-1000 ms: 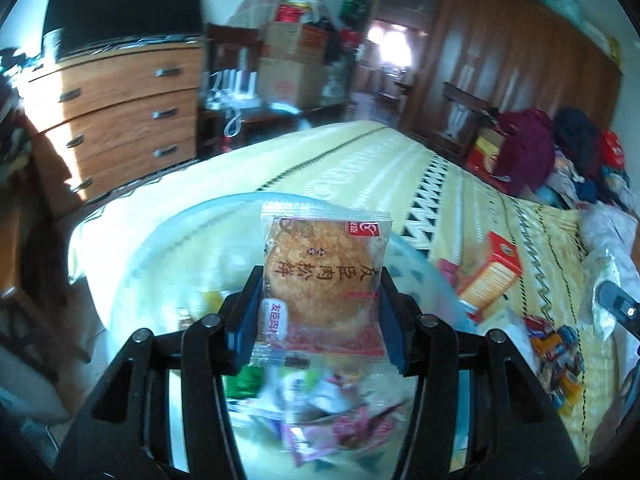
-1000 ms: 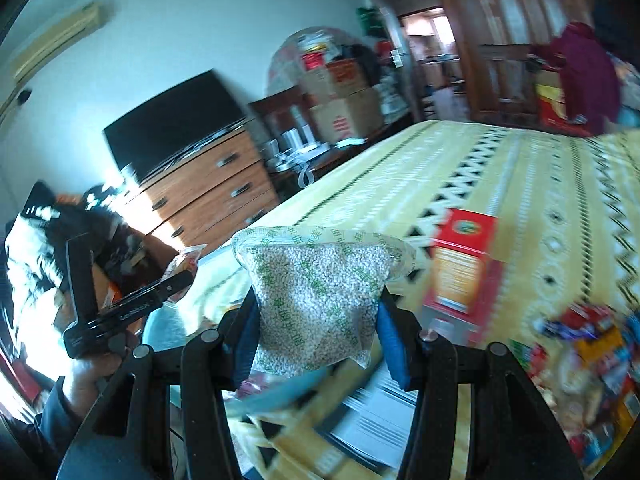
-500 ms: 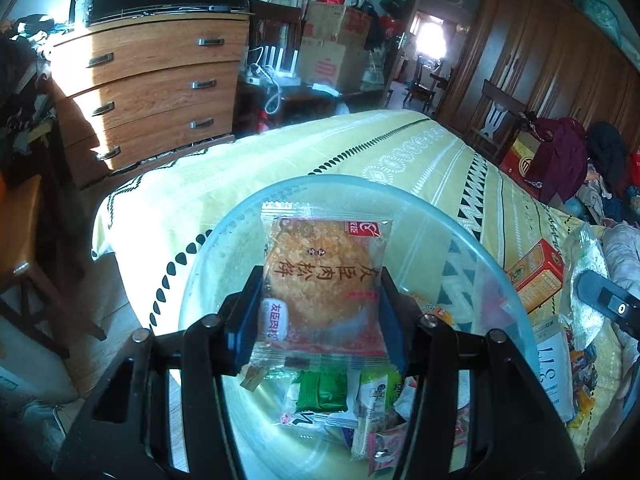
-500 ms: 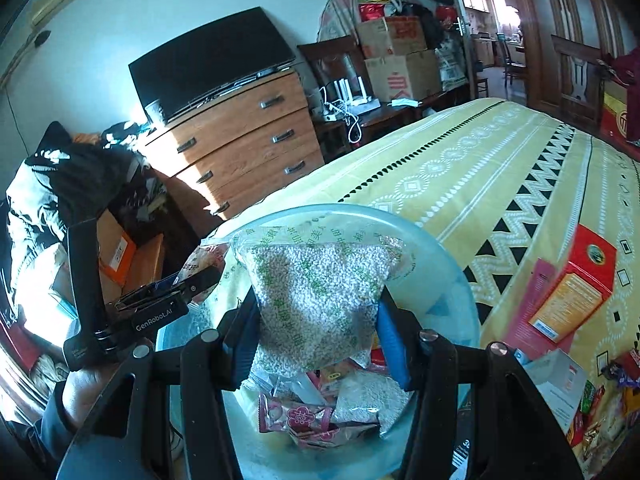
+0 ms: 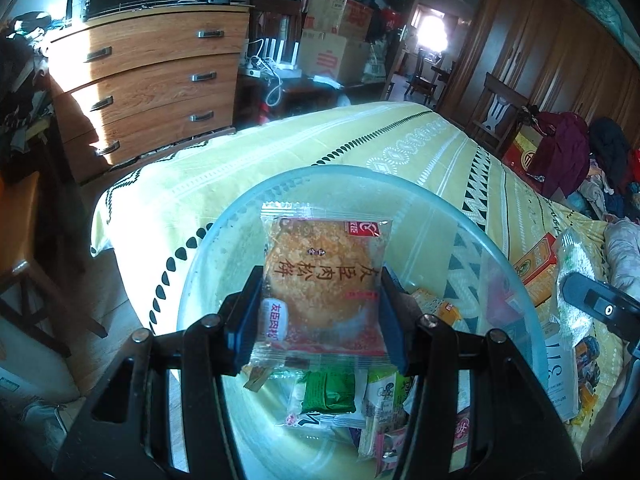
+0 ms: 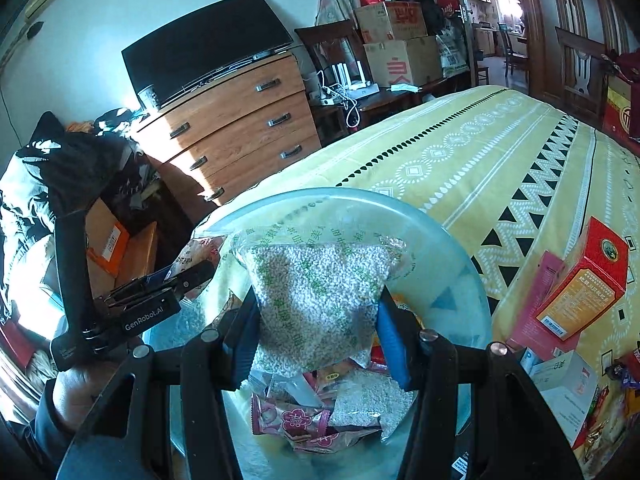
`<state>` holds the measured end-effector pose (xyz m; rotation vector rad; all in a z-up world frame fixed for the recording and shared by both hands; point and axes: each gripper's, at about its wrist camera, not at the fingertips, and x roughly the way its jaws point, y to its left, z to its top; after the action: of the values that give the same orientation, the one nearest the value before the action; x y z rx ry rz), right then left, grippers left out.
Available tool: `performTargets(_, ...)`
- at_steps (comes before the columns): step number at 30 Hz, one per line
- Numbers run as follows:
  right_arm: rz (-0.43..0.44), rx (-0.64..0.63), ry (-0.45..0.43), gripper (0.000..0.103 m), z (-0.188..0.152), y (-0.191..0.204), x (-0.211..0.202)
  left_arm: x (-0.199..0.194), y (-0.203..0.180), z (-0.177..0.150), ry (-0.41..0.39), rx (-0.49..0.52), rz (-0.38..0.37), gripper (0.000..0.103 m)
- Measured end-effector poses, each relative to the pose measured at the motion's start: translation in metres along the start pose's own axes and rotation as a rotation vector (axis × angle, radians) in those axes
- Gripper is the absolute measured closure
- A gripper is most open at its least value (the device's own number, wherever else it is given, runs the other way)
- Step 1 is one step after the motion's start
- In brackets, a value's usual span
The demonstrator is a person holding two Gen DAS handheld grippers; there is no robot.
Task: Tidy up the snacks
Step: 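Open the left gripper over the bowl while the right gripper releases the speckled bag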
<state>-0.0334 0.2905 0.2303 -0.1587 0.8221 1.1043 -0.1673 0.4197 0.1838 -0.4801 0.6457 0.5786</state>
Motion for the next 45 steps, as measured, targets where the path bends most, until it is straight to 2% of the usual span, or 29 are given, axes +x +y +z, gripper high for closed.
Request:
performTargets(34, 0.017, -0.011, 0.007, 0.046, 0.000, 0.014, 0.007, -0.001, 0.000, 0.002, 0.006, 0.008, 0.008, 0.050)
performTargets(45, 0.018, -0.008, 0.011, 0.042, -0.001, 0.016, 0.008, 0.001, 0.005, -0.001, 0.013, 0.002, 0.016, 0.049)
